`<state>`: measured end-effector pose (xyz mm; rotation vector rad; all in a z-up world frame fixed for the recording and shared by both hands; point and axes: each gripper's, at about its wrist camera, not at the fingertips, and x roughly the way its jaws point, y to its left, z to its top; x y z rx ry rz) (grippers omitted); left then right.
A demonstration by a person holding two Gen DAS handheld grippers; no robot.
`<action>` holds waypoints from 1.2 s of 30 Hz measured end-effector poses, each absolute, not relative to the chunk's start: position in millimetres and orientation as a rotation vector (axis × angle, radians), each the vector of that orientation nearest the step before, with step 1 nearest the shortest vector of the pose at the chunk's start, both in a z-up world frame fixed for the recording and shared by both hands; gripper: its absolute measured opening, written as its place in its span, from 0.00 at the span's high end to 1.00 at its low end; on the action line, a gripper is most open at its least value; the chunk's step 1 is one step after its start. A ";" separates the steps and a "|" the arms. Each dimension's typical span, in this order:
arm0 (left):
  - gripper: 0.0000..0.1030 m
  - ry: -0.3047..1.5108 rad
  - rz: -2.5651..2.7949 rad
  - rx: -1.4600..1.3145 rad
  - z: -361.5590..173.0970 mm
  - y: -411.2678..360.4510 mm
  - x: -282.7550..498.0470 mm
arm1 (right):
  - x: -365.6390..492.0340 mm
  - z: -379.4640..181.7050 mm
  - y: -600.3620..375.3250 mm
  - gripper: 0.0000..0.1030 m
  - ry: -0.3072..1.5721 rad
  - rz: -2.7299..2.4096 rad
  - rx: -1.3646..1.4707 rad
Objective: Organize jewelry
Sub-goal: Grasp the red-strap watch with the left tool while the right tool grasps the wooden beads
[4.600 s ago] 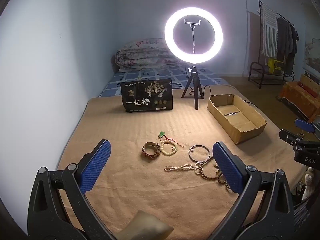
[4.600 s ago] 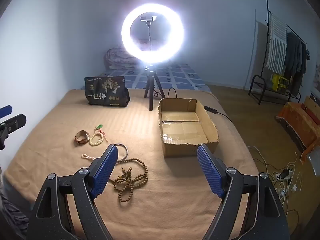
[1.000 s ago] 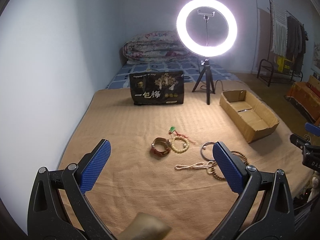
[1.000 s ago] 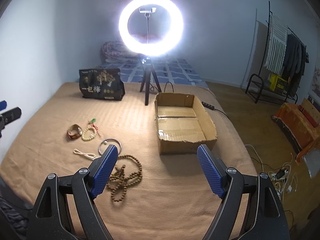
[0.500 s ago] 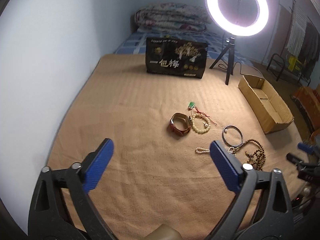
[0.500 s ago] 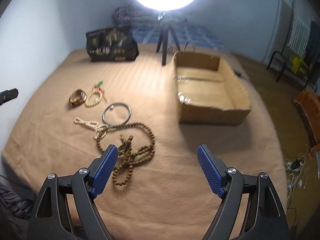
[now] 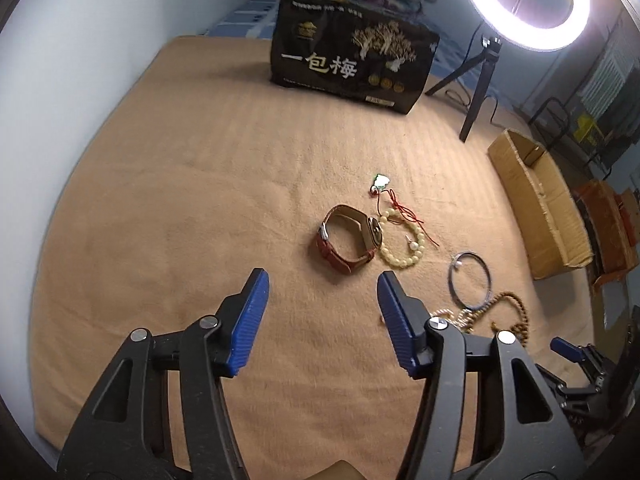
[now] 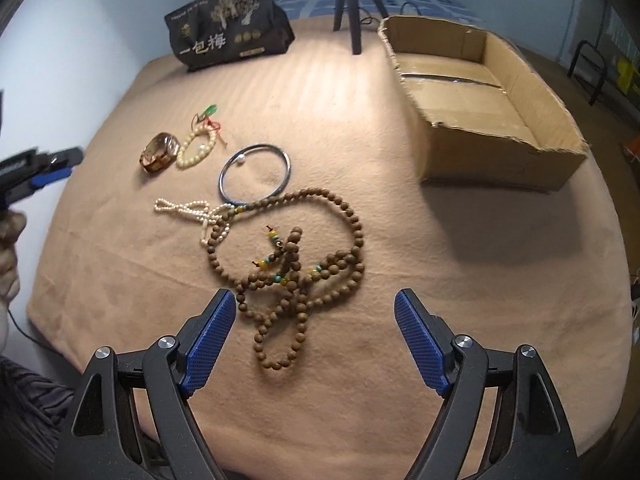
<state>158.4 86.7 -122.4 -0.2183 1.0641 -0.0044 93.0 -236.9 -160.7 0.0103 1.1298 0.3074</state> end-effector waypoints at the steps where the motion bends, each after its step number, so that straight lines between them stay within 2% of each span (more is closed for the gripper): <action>1: 0.44 1.072 -0.007 -0.220 -125.7 86.1 162.4 | 95.1 -163.9 -233.2 0.21 1.133 0.313 -0.002; 7: 0.48 1.158 -0.013 -0.297 -155.3 92.9 189.4 | 110.6 -183.9 -224.4 0.21 1.212 0.315 0.028; 9: 0.54 1.179 -0.013 -0.312 -163.2 94.7 197.8 | 115.1 -189.4 -219.2 0.21 1.232 0.312 0.028; 16: 0.55 1.223 -0.018 -0.351 -183.3 94.1 219.9 | 126.9 -205.8 -204.2 0.21 1.261 0.253 -0.034; 18: 0.64 1.232 -0.018 -0.342 -188.9 90.9 224.5 | 129.4 -206.2 -201.4 0.21 1.259 0.249 -0.053; 20: 0.65 1.246 -0.009 -0.342 -195.9 90.7 228.6 | 131.6 -207.1 -199.5 0.21 1.257 0.252 -0.063; 22: 0.71 1.260 -0.004 -0.351 -201.9 92.6 232.2 | 132.6 -207.6 -198.7 0.22 1.251 0.260 -0.077; 24: 0.75 1.262 -0.002 -0.357 -204.7 94.0 235.3 | 129.1 -206.7 -197.4 0.27 1.244 0.264 -0.094; 25: 0.76 1.261 -0.002 -0.357 -204.7 93.7 235.4 | 129.9 -206.1 -196.9 0.32 1.238 0.271 -0.101; 27: 0.84 1.260 -0.006 -0.345 -203.8 92.1 235.8 | 118.7 -205.1 -194.2 0.49 1.227 0.272 -0.114; 29: 0.87 1.257 -0.005 -0.324 -203.7 89.6 235.9 | 120.1 -204.2 -194.2 0.70 1.224 0.279 -0.118; 31: 0.87 1.251 0.002 -0.317 -204.1 86.5 236.8 | 122.5 -202.6 -195.0 0.83 1.228 0.303 -0.095; 36: 0.92 1.222 0.007 -0.314 -194.8 87.0 233.8 | 124.0 -194.5 -202.8 0.84 1.215 0.332 -0.048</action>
